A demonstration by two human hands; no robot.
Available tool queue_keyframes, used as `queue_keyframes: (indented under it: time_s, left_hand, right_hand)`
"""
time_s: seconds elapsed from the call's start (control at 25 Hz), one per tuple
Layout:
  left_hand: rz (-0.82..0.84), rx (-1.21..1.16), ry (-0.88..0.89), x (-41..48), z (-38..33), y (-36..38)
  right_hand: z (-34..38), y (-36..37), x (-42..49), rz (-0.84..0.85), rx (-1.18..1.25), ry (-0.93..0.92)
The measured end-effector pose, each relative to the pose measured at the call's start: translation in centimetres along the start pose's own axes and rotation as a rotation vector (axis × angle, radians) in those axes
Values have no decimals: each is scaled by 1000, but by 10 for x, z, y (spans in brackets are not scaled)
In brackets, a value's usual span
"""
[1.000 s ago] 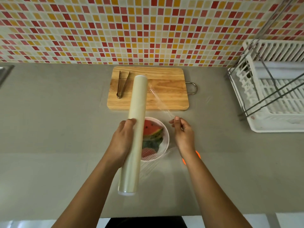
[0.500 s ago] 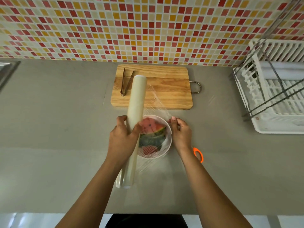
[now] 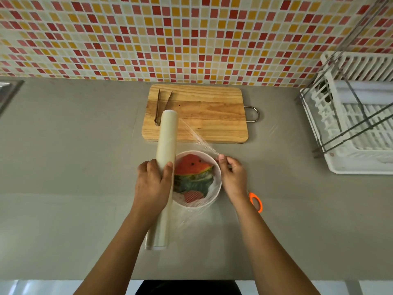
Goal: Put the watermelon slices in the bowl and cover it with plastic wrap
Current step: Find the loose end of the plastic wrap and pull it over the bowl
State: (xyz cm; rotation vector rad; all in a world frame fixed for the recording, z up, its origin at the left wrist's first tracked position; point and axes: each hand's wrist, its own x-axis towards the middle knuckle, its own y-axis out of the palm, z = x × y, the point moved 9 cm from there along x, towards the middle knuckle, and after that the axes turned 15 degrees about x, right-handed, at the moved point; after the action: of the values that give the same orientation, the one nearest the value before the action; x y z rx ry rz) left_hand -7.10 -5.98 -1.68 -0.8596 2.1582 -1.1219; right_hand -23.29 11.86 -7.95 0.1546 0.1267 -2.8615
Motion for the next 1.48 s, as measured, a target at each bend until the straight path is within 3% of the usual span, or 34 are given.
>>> queue_keyframes:
  time_s: [0.16,0.44,0.52,0.64,0.72,0.8,0.88,1.0,1.16,1.36,1.48]
  left_hand:
    - [101,-102,-9,4,9,6]
    - [137,-130,-23,8,14,13]
    - [136,-141,-33,8,16,13]
    - [133,-135,-26,10,16,13]
    - [138,-135,-19,10,16,13]
    - [143,-140,-9,11,14,12]
    - [143,-139,6,11,13,13]
    - [132,-133,18,10,13,14]
    - [162,-179,-13,9,16,14]
    - [183,-73,-3,9,15,11]
    - [278,-238,-76,15,29,14]
  right_hand:
    - [-21,8,-4,14,251,218]
    - [-37,20,-10,-106,634,406]
    - [-37,15,-13,-126,560,397]
    - [-4,-13,-12,-247,211,55]
    - [11,-9,-18,-159,220,-77]
    - [5,16,-28,88,319,4]
    - [-7,33,-37,201,364,103]
    - [-19,37,-39,134,427,201]
    - [-32,34,-34,65,341,271]
    - [-31,21,-30,-23,244,238]
    - [-30,19,-30,-29,178,238]
